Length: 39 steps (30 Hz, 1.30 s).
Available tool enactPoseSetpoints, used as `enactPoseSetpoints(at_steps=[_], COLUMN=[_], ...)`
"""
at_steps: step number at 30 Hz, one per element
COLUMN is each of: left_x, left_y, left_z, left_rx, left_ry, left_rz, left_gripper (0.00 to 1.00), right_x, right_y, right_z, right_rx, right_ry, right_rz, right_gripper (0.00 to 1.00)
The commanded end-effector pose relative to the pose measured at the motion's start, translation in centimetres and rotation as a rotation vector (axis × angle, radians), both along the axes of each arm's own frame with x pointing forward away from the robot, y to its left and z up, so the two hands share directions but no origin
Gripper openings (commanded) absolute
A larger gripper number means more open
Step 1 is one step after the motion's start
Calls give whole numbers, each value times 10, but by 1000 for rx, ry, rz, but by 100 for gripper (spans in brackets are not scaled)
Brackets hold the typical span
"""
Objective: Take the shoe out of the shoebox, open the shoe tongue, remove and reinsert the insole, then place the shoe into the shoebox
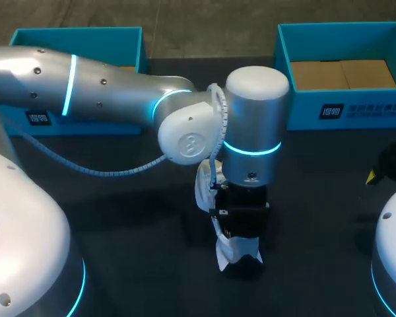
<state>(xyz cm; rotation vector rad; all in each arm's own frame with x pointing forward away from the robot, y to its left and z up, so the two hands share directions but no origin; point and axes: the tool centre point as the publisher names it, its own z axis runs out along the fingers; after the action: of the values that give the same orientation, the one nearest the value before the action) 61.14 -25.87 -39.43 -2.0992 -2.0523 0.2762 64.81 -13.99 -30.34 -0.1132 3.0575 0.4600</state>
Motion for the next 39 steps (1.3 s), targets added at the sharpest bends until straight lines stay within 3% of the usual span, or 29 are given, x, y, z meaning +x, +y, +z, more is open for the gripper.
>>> enactPoseSetpoints(at_steps=[1, 11, 25, 39], left_x=[-3, 12, 11, 37], left_y=[10, 8, 14, 17], left_z=[1, -20, 32, 34], left_rx=[-60, -93, -144, -121], left_ry=[-10, -13, -80, -151], left_rz=[18, 85, 57, 103], left_gripper=[0, 0, 0, 0], right_x=[-1, -1, -1, -1], right_y=[1, 1, 1, 1], right_z=[0, 0, 0, 0], right_rx=[-5, -5, -5, -5], right_ry=[-1, -1, -1, -1], right_rz=[-1, -1, -1, -1], right_gripper=[100, 100, 100, 100])
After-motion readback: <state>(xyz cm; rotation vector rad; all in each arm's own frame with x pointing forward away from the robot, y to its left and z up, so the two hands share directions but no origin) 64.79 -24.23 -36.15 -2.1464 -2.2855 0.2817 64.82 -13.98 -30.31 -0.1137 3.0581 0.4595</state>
